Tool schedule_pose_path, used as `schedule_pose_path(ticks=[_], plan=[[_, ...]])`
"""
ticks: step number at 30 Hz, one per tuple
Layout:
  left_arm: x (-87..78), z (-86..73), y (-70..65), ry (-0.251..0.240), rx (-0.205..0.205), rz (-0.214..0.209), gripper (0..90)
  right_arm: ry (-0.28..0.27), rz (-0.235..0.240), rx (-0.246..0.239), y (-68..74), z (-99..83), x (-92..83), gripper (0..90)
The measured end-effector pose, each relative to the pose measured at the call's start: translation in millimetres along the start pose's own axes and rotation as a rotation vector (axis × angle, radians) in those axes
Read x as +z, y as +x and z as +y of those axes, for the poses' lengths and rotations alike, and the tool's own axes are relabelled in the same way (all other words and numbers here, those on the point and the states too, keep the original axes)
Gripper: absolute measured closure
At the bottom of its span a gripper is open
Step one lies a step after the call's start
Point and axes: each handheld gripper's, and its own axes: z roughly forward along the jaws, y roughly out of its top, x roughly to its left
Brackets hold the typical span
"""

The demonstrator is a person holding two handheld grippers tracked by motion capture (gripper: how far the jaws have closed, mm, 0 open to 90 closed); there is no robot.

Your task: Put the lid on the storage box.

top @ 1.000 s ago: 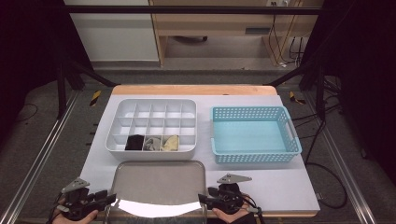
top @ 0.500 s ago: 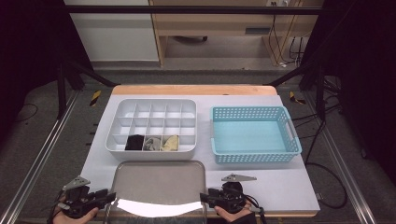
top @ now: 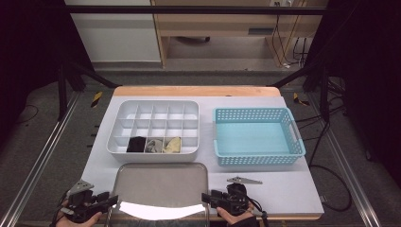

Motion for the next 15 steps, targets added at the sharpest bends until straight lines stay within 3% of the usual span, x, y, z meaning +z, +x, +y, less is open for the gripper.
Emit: schedule_pose_path(ticks=[8, 15], plan=[[-0.3, -0.5, 0.3, -0.002, -0.003, -0.002, 52.1, -0.031, 0.052, 0.09, -7.0, 0.2, -1.2, 48.7], [-0.5, -1.2, 0.4, -0.005, -0.003, -0.002, 52.5, -0.085, 0.084, 0.087, -4.8, 0.7, -6.8, 49.7]])
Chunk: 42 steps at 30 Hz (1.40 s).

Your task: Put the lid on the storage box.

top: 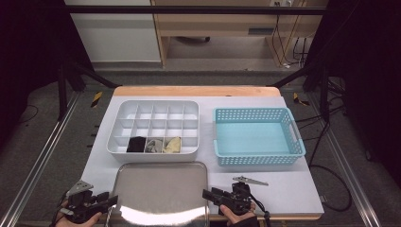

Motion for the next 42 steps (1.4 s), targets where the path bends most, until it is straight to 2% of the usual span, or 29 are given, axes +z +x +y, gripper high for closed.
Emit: schedule_pose_path(ticks=[1, 2, 4, 5, 7, 9, 21, 26, 36, 42], plan=[[0.0, 0.0, 0.0, 0.0, 0.0, 0.0, 52.7, 0.0, 0.0, 0.0, 0.0, 0.0, 0.0, 49.7], [0.1, -0.4, -0.3, -0.002, 0.003, -0.003, 53.1, -0.011, 0.079, 0.028, 1.1, -0.1, -0.9, 54.8], [-0.1, -0.9, -0.6, -0.003, 0.002, -0.011, 53.5, 0.003, 0.107, 0.028, 4.1, -2.6, 2.3, 59.9], [-0.1, -1.2, -0.6, -0.004, 0.003, -0.012, 53.6, 0.031, 0.091, 0.001, 8.8, -5.7, 6.8, 59.2], [-0.2, -1.4, 0.4, -0.007, -0.002, -0.018, 53.7, 0.052, 0.048, -0.04, 11.9, -8.3, 11.9, 58.0], [-0.2, -1.7, 0.8, -0.009, -0.004, -0.021, 54.0, 0.057, 0.053, -0.023, 9.1, -7.8, 12.4, 59.5], [-0.2, -1.9, 2.9, -0.018, -0.02, -0.03, 54.2, 0.058, 0.074, -0.017, 5.4, -2.7, 9.4, 66.4], [0.2, -2.0, 5.5, -0.025, -0.033, -0.058, 51.5, 0.058, 0.084, -0.021, 4.4, -1.2, 8.1, 68.8], [1.1, -1.8, 8.1, -0.021, -0.029, -0.093, 47.7, 0.065, 0.089, -0.034, 3.2, -0.4, 7.6, 69.9], [2.6, -0.1, 13.1, -0.02, -0.038, -0.147, 45.2, 0.069, 0.089, -0.054, 3.8, 0.6, 6.6, 70.8]])
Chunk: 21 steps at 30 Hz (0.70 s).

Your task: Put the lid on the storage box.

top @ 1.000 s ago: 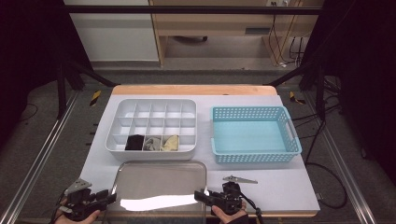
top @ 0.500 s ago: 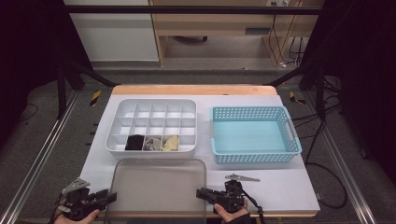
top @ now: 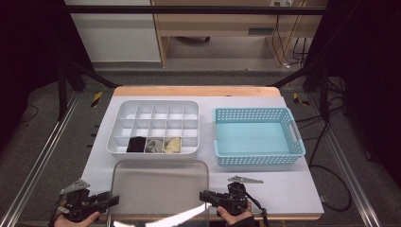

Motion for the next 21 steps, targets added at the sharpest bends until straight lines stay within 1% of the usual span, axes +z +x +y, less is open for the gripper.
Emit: schedule_pose_path(ticks=[1, 3, 4, 5, 6, 7, 8, 11, 13, 14, 16, 18, 20, 21], plan=[[0.5, 0.2, -0.3, -0.001, 0.006, -0.001, 44.1, 0.0, 0.0, -0.008, 0.2, 0.3, -0.4, 71.0], [1.9, 0.9, -1.6, -0.001, 0.019, -0.008, 42.2, -0.003, 0.002, -0.007, 0.6, 1.1, -0.3, 71.4], [4.0, 1.5, -2.9, 0.001, 0.023, -0.018, 42.6, -0.006, 0.004, -0.01, 0.3, 1.3, -0.1, 71.5], [4.0, 1.9, -3.6, 0.002, 0.024, -0.015, 42.7, -0.003, 0.0, -0.015, -0.3, 1.3, 0.0, 71.4], [3.7, 1.9, -3.1, -0.001, 0.016, -0.015, 43.4, -0.002, -0.002, -0.016, -0.7, 1.3, 0.1, 71.4], [2.8, 1.4, -0.9, -0.007, 0.0, -0.024, 45.1, -0.001, 0.001, -0.009, -1.3, 1.0, 0.4, 71.4], [1.4, 1.0, 1.0, -0.013, -0.011, -0.032, 47.5, 0.003, -0.004, -0.007, -2.2, 0.4, 0.8, 71.4], [-2.5, -0.4, 0.7, -0.039, -0.007, -0.037, 52.6, 0.005, -0.009, -0.001, -3.9, 0.0, 2.1, 70.9], [-4.4, -0.9, -0.1, -0.051, -0.007, -0.035, 54.0, 0.006, -0.017, -0.003, -3.7, -0.2, 2.5, 70.2], [-5.7, -1.2, -1.4, -0.062, -0.011, -0.031, 54.7, 0.004, -0.021, -0.007, -3.1, 0.0, 2.6, 69.8], [-7.6, -1.0, -2.9, -0.075, -0.003, -0.028, 55.5, 0.002, -0.028, -0.018, -0.6, 1.0, 1.6, 69.2], [-10.4, 0.4, -5.4, -0.099, -0.002, -0.022, 56.3, -0.005, -0.036, -0.032, 2.3, 2.6, 0.5, 68.4], [-12.0, 1.5, -6.5, -0.109, 0.004, -0.018, 56.9, -0.018, -0.045, -0.061, 5.9, 5.0, -1.1, 67.8], [-14.3, 4.0, -9.6, -0.131, 0.012, -0.015, 57.1, -0.029, -0.052, -0.08, 8.4, 7.0, -2.6, 67.3]])
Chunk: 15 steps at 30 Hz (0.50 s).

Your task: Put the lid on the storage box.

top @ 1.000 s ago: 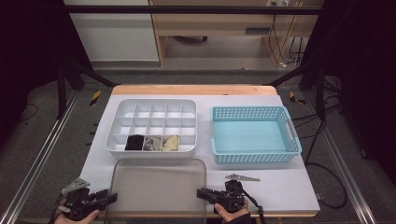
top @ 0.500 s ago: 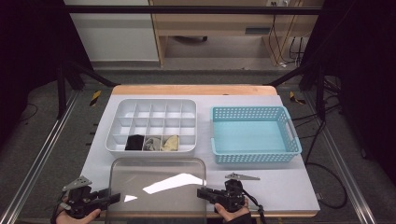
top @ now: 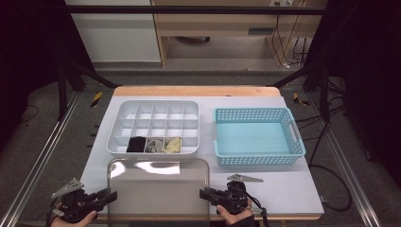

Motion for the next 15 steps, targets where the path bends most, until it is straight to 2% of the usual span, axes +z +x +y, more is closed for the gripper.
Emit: schedule_pose_path(ticks=[6, 8, 10, 13, 15], plan=[[-6.7, 13.4, -8.7, -0.058, 0.041, 0.009, 57.2, -0.043, -0.019, -0.042, 7.8, 13.9, -7.4, 65.8], [-7.9, 16.3, -9.9, -0.068, 0.045, 0.008, 57.2, -0.047, -0.021, -0.041, 8.9, 15.9, -8.0, 65.6], [-12.0, 26.8, -13.8, -0.093, 0.069, 0.011, 57.3, -0.073, -0.021, -0.065, 12.4, 24.9, -10.9, 64.7], [-13.8, 32.5, -16.1, -0.106, 0.079, 0.013, 57.3, -0.084, -0.022, -0.072, 14.6, 29.3, -12.6, 64.2], [-14.7, 41.6, -19.5, -0.123, 0.095, 0.021, 57.3, -0.103, -0.035, -0.093, 16.5, 36.4, -14.0, 62.7]])
